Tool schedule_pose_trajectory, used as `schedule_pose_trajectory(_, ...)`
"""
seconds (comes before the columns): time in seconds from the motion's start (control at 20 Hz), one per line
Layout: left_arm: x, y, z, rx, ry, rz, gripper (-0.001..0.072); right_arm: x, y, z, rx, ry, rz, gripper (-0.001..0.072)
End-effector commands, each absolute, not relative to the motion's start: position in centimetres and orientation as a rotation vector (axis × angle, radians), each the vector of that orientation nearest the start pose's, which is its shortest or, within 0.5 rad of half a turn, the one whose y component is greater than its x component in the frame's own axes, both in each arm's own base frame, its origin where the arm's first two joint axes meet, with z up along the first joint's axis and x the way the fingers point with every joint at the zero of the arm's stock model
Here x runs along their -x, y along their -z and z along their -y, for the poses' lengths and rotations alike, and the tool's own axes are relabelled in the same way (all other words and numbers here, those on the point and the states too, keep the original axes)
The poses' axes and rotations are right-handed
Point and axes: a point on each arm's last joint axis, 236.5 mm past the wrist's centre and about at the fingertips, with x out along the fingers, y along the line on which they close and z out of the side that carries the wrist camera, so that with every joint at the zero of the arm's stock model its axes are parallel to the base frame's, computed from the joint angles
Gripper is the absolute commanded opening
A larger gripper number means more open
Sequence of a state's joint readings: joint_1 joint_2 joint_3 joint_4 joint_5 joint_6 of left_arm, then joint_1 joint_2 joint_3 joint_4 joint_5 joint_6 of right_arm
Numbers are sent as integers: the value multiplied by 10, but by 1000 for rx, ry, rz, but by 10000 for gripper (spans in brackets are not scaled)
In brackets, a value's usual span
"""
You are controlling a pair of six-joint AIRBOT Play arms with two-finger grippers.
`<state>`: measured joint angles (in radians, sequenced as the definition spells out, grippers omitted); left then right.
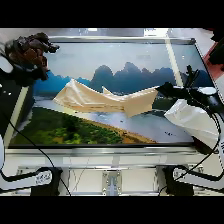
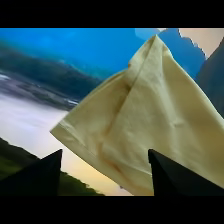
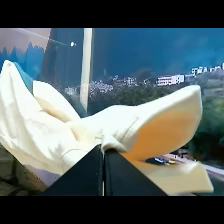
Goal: Fold the shirts.
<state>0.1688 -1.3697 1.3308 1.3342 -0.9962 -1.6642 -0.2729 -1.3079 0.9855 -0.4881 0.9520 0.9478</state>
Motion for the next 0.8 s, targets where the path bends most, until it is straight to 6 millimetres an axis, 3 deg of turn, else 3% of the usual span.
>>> schedule_pose_trajectory(0.0,-453,17,1,824,-102,-1034,532,-433,-64,-49,-652,-393,-829,24)
schedule_pose_trajectory(0.1,-443,42,26,928,-50,-1120,532,-433,-66,-49,-674,-387,-830,24)
schedule_pose_trajectory(0.25,-440,57,54,1037,38,-1200,532,-434,-68,-50,-686,-387,-823,24)
schedule_pose_trajectory(0.4,-451,69,53,1073,7,-1174,532,-436,-72,-52,-707,-394,-811,24)
schedule_pose_trajectory(0.75,-455,91,64,1091,-14,-1194,532,-439,-76,-52,-727,-392,-794,24)
